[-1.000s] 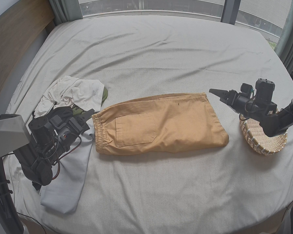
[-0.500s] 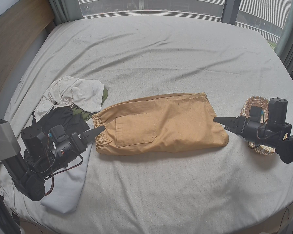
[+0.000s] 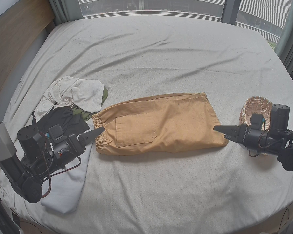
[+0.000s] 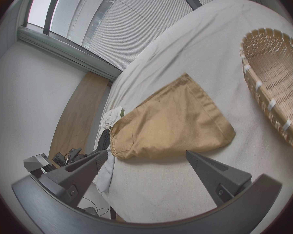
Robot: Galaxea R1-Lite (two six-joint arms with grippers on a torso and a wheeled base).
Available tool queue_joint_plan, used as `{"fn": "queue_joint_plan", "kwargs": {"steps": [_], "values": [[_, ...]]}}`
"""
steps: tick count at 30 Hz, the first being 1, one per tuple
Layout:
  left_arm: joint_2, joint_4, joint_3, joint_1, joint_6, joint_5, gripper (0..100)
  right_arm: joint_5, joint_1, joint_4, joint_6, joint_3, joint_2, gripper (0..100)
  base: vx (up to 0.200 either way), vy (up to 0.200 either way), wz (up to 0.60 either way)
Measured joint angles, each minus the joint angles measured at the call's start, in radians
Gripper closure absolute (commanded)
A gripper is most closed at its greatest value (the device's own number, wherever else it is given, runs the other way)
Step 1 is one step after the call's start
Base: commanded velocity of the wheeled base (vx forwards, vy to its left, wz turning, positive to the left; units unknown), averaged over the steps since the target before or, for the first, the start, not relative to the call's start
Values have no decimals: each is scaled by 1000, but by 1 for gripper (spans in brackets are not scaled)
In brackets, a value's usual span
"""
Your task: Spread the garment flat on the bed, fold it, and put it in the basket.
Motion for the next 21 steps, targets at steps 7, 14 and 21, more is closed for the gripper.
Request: {"fn": "queue_joint_plan", "kwargs": {"steps": [7,14,21], "values": [[7,0,0,3,1,-1,0,-2,-4,-25,0,24,69,0,0,0,0],[27,0,0,5,4,2,0,-3,-24,-30,2,16,153,0,0,0,0],[45,0,-3,6,5,3,0,-2,-47,-106,12,0,243,0,0,0,0]]}}
